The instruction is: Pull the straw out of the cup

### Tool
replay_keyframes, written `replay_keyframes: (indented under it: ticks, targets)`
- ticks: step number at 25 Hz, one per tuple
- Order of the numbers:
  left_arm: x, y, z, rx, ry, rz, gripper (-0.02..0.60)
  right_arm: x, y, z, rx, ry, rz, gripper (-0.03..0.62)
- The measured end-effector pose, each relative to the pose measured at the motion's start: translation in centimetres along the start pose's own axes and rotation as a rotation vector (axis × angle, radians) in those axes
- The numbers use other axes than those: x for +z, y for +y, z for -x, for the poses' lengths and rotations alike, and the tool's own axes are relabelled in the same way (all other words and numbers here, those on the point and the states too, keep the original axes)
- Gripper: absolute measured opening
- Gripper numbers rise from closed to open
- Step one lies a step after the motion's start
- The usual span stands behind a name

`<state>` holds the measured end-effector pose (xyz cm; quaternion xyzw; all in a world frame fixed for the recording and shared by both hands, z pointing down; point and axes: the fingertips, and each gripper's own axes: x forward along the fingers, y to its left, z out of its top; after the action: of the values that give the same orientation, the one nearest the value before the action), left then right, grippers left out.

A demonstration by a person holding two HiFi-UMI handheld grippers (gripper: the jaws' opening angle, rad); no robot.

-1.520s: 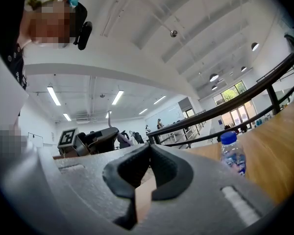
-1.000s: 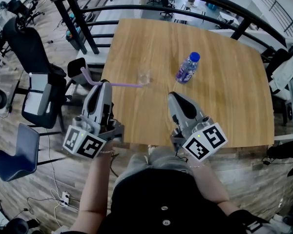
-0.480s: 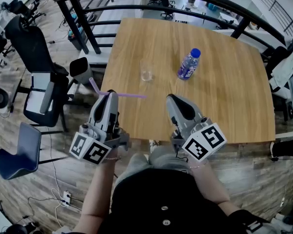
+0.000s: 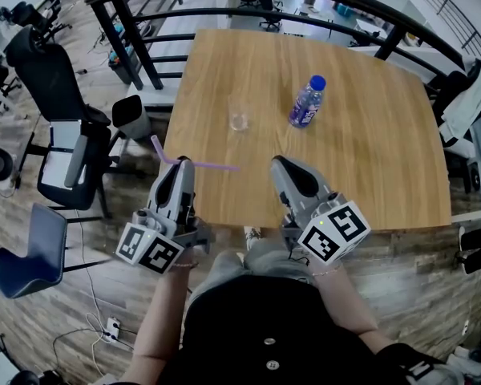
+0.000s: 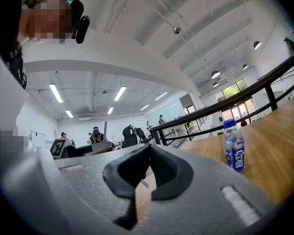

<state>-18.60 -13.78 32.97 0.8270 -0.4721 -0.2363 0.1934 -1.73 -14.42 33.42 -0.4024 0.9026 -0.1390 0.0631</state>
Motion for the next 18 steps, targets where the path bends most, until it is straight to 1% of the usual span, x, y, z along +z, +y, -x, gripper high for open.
replay_keyframes:
  ticks: [13,18]
  targets:
    - [-1.0,-0.2,-0.6,-0.024,0.012,0.014,0.038,-0.6,-0.5,-0.4,0.001,0.029,0.004,-0.002]
    - [-1.2,-0.2,-0.8,-0.023,0.013,0.017,0.038,-0.5,-1.0,-0.3,-0.017,0.021,0.018,-0.003]
